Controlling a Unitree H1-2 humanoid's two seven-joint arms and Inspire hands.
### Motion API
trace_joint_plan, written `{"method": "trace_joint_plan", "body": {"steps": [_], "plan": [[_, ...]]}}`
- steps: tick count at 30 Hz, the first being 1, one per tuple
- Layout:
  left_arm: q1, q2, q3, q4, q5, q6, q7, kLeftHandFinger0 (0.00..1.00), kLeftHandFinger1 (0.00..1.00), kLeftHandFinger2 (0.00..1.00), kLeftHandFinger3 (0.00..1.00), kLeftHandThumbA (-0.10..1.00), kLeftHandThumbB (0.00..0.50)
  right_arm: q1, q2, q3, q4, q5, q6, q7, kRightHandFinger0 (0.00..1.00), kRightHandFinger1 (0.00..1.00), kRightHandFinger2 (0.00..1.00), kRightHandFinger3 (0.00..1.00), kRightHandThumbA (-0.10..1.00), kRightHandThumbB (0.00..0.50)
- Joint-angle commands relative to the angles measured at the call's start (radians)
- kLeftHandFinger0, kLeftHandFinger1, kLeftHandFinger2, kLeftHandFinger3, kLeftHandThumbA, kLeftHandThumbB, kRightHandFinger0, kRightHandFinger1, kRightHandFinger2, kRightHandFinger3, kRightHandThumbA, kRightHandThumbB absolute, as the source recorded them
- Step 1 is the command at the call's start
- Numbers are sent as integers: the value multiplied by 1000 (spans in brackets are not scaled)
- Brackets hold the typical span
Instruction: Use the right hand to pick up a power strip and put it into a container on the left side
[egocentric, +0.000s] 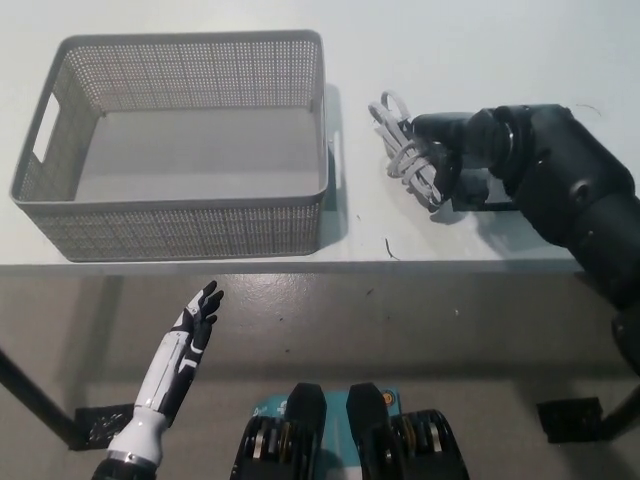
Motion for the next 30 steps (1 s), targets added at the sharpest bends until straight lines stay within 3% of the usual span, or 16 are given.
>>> {"method": "trace_joint_plan", "body": {"steps": [1, 6, 8, 12, 18, 23, 30], "plan": [[2, 14, 10, -32, -23, -39, 9, 1000, 1000, 1000, 1000, 1000, 185, -20, -1, 23, 33, -57, -39, -18, 1000, 1000, 1000, 1000, 942, 484], [0, 16, 5, -35, -22, -39, 4, 1000, 1000, 1000, 1000, 1000, 195, -50, -54, -5, -13, -53, -23, -1, 1000, 1000, 1000, 1000, 919, 470], [5, 16, 4, -35, -22, -39, 5, 1000, 1000, 1000, 1000, 1000, 181, -53, -79, -18, -54, -52, -11, 3, 1000, 1000, 1000, 1000, 914, 491], [10, 13, 5, -33, -22, -39, 9, 1000, 1000, 1000, 1000, 1000, 172, -63, -125, -17, -130, -66, 13, 67, 1000, 1000, 1000, 1000, 933, 485], [11, 15, 7, -31, -21, -39, 11, 1000, 1000, 1000, 1000, 1000, 189, -56, -166, -10, -153, -90, 28, 93, 1000, 1000, 1000, 1000, 922, 500], [12, 20, 8, -34, -28, -39, 3, 1000, 1000, 1000, 1000, 1000, 191, -45, -161, -16, -108, -87, 34, 100, 1000, 1000, 1000, 1000, 829, 500], [8, 19, 8, -33, -32, -39, 2, 1000, 1000, 1000, 1000, 1000, 190, -11, -146, -41, -75, -63, 25, 78, 1000, 1000, 1000, 1000, 800, 491]]}}
